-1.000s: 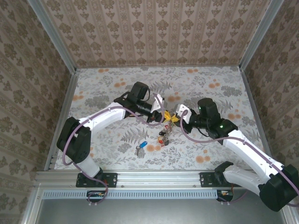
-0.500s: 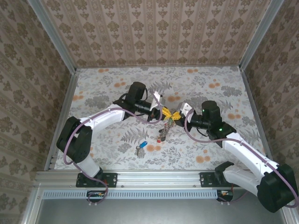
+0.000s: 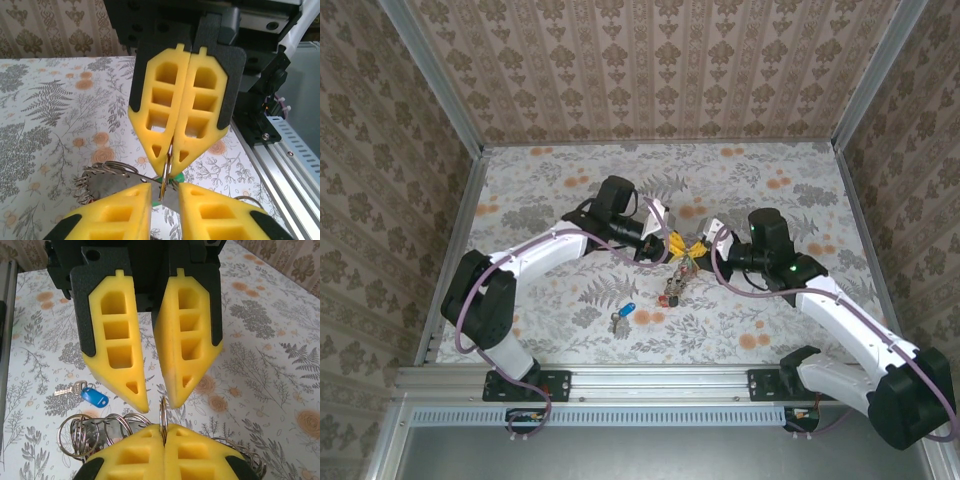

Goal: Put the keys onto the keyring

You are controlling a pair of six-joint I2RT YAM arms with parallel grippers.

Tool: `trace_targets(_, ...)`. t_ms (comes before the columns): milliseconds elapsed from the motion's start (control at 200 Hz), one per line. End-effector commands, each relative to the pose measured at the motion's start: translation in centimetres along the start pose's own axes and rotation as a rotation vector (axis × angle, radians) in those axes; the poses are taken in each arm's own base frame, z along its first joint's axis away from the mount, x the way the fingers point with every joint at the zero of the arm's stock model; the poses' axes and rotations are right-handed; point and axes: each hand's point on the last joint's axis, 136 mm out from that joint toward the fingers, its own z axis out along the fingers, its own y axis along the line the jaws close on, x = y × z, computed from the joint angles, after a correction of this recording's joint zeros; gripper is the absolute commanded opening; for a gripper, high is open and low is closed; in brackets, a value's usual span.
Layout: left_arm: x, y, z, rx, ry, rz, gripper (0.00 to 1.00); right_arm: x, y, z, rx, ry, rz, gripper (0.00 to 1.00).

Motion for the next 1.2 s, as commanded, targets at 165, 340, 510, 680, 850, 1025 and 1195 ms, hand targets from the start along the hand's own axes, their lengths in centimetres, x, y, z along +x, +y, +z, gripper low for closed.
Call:
trace_targets(165, -0.8, -0.6, 0.1, 0.021, 0.026, 0.043, 0.26, -2.2, 0.3, -0.2, -0.026, 0.023, -0.088, 0.00)
trace_targets(340, -0.7, -0.8, 0.4, 0.036, 0.047, 0.046, 0.25, -2.6, 0.5, 0.0, -0.034, 0.037, -0.098, 0.00)
trace_targets(510, -0.5, -0.9, 0.5, 0.035, 0.061, 0.051, 0.15, -3.0, 0.6, 0.0, -0.030, 0.048, -0.105, 0.01)
trace_targets(680, -0.6, -0.8, 0.4, 0.028, 0.061, 0.048, 0.00, -3.1, 0.8, -0.3, -0.024, 0.050, -0.121, 0.04)
trace_targets(850, -2.4, -1.2, -0.3, 0.049, -0.054, 0.052, 0.00, -1.7, 0.1, -0.1, 0.027, 0.017, -0.089, 0.13)
trace_targets(1025, -3.4, -1.5, -0.7, 0.077, -0.122, 0.058, 0.00, -2.0, 0.3, 0.0, 0.000, -0.074, -0.043, 0.15)
trace_targets(1195, -3.7, -1.6, -1.0, 0.094, -0.156, 0.055, 0.00, -1.7, -0.2, -0.2, 0.017, -0.103, -0.020, 0.10)
